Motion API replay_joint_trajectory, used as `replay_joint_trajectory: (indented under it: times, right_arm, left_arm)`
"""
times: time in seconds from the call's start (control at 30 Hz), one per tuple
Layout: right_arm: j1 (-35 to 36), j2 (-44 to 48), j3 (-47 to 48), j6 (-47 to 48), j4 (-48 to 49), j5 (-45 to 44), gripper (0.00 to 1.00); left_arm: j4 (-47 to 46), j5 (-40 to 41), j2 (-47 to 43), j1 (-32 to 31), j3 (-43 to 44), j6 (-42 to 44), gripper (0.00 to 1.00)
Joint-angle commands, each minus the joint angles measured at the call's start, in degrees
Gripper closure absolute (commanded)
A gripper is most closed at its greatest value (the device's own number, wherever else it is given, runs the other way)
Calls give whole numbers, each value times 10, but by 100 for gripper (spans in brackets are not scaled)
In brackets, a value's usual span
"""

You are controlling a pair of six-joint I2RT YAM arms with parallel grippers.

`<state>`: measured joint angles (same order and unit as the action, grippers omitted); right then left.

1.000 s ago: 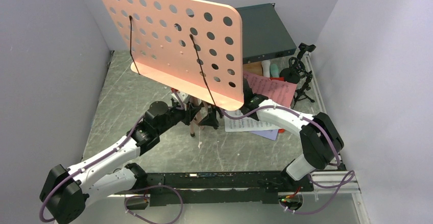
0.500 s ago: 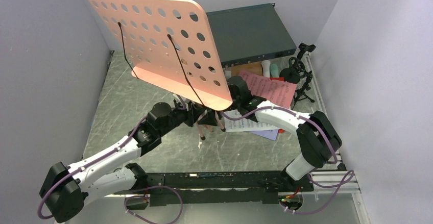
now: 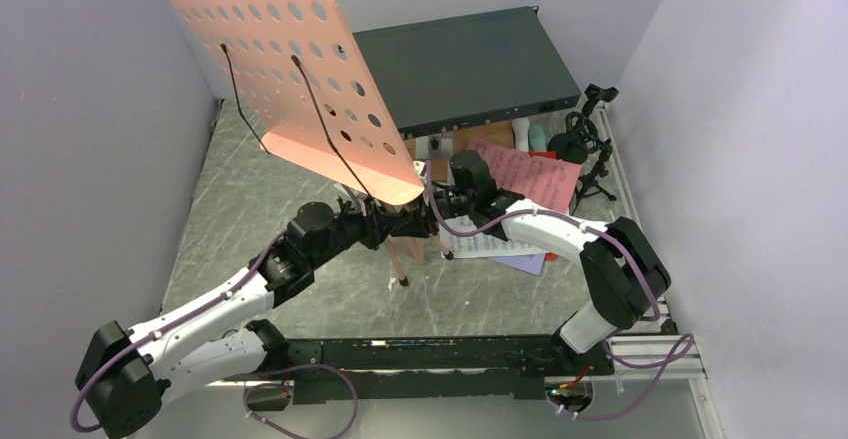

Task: Pack up the instrument practice props
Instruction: Close the music stand at the center of the board.

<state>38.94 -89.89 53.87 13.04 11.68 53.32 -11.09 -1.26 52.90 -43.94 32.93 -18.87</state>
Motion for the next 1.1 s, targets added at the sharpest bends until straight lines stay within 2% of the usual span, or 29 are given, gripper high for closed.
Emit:
replay_joint_trajectory:
  times: [0.0, 0.1, 0.17, 0.27, 0.4, 0.5, 0.57, 0.63, 0.8, 1.07]
  right_arm:
    - [-6, 16, -6, -7, 4, 32, 100]
    - [-8, 19, -13, -22, 18, 61, 100]
    - [-19, 24, -27, -58, 65, 90, 100]
    - [-36, 32, -54, -120, 141, 112, 100]
    - [-51, 38, -71, -137, 171, 120, 100]
    - [-54, 37, -87, -163, 202, 122, 100]
    - [-53, 35, -93, -167, 210, 124, 100]
    - [-54, 34, -91, -165, 208, 127, 100]
    - [-49, 54, -72, -172, 175, 125, 100]
    - [-8, 53, 3, -211, 78, 83, 100]
  left_arm:
    - [-136, 2, -30, -3, 67, -8, 100]
    - [-133, 1, -26, -3, 73, -20, 100]
    - [-135, -3, -25, -3, 74, -26, 100]
    - [-138, -11, -28, -3, 72, -34, 93]
    - [-146, -17, -34, -2, 57, -39, 79]
    - [-148, -17, -35, -2, 48, -42, 78]
    - [-149, -19, -32, -2, 46, -42, 83]
    - [-147, -16, -30, -2, 47, -43, 99]
    - [-143, 19, -43, -3, 36, -67, 100]
    - [-80, 130, -90, -2, 31, -137, 100]
